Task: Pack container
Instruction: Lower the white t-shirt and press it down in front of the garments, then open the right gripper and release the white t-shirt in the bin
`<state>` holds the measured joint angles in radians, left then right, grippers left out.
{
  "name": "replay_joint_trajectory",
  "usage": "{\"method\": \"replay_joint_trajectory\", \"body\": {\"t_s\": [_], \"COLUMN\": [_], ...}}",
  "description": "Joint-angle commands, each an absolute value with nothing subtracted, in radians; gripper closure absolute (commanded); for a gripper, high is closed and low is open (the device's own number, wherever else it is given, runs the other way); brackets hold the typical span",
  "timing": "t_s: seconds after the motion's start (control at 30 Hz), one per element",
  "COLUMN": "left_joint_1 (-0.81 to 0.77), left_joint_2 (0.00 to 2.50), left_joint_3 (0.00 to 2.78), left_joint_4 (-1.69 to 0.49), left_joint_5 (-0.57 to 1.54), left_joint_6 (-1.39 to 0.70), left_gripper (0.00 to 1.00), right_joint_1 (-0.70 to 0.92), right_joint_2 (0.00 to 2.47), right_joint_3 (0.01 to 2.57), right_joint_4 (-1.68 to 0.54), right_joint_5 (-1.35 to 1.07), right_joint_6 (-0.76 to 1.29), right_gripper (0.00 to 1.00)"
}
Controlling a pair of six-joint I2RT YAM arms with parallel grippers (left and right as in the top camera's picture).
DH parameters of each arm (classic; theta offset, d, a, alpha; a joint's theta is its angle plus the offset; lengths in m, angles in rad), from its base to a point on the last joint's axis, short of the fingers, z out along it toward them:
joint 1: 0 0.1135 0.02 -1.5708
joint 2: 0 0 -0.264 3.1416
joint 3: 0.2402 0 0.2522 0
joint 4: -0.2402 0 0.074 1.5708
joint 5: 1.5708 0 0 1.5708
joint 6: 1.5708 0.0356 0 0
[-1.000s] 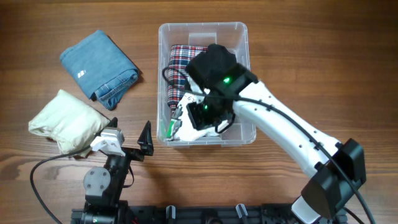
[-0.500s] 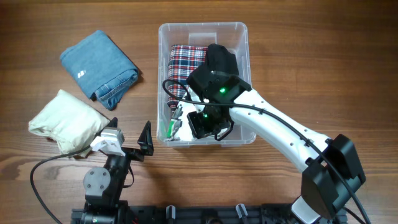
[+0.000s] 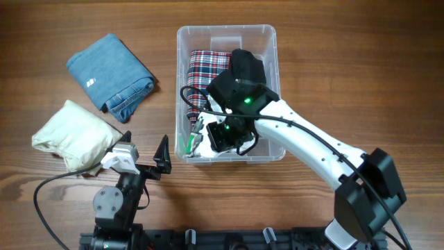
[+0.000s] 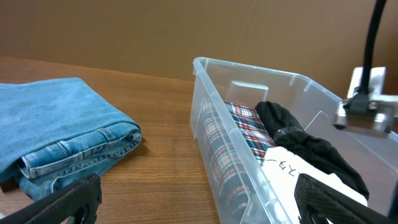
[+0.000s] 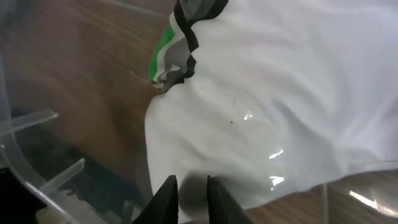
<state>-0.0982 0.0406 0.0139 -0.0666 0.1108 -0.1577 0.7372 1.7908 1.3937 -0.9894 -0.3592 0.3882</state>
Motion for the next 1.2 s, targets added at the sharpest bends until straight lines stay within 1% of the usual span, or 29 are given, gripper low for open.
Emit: {"method": "replay_joint_trajectory", "body": {"t_s": [0.0, 0.13, 0.2, 0.27, 0.47, 0.67, 0.8, 0.87, 0.97, 1.07, 1.17], "left_joint_1": [-0.103, -0.103, -0.103, -0.103, -0.103, -0.103, -0.103, -0.103, -0.103, -0.103, -0.103], "left_joint_2": [0.041, 0.041, 0.041, 0.041, 0.041, 0.041, 0.041, 0.041, 0.041, 0.041, 0.041], "left_joint_3": [0.006, 0.006, 0.006, 0.006, 0.006, 0.006, 0.006, 0.006, 0.006, 0.006, 0.006], "left_joint_4": [-0.064, -0.064, -0.064, -0.064, -0.064, -0.064, -0.064, -0.064, -0.064, -0.064, -0.064], "left_joint_5": [0.119, 0.119, 0.119, 0.119, 0.119, 0.119, 0.119, 0.119, 0.119, 0.119, 0.119], "left_joint_6": [-0.141, -0.141, -0.141, -0.141, -0.141, -0.141, -0.141, -0.141, -0.141, -0.141, -0.141], "left_gripper": [0.0, 0.0, 0.0, 0.0, 0.0, 0.0, 0.0, 0.0, 0.0, 0.0, 0.0], "right_joint_1": [0.741, 0.74, 0.74, 0.741, 0.743, 0.743, 0.743, 0.743, 0.742, 0.741, 0.74], "right_joint_2": [1.845, 1.85, 1.85, 1.85, 1.856, 1.889, 1.947, 1.969, 1.964, 1.943, 1.919], "right_joint_3": [1.379, 1.379, 1.379, 1.379, 1.379, 1.379, 1.379, 1.379, 1.382, 1.409, 1.481], "right_joint_4": [-0.96, -0.908, -0.901, -0.908, -0.969, -0.972, -0.952, -0.929, -0.897, -0.907, -0.974], "right_joint_5": [-0.376, -0.375, -0.374, -0.371, -0.339, -0.307, -0.307, -0.307, -0.303, -0.242, -0.157], "right_joint_6": [0.397, 0.42, 0.421, 0.419, 0.419, 0.421, 0.421, 0.422, 0.423, 0.448, 0.448], "right_gripper": [0.84, 0.83, 0.81, 0.8, 0.8, 0.8, 0.81, 0.84, 0.83, 0.83, 0.82]}}
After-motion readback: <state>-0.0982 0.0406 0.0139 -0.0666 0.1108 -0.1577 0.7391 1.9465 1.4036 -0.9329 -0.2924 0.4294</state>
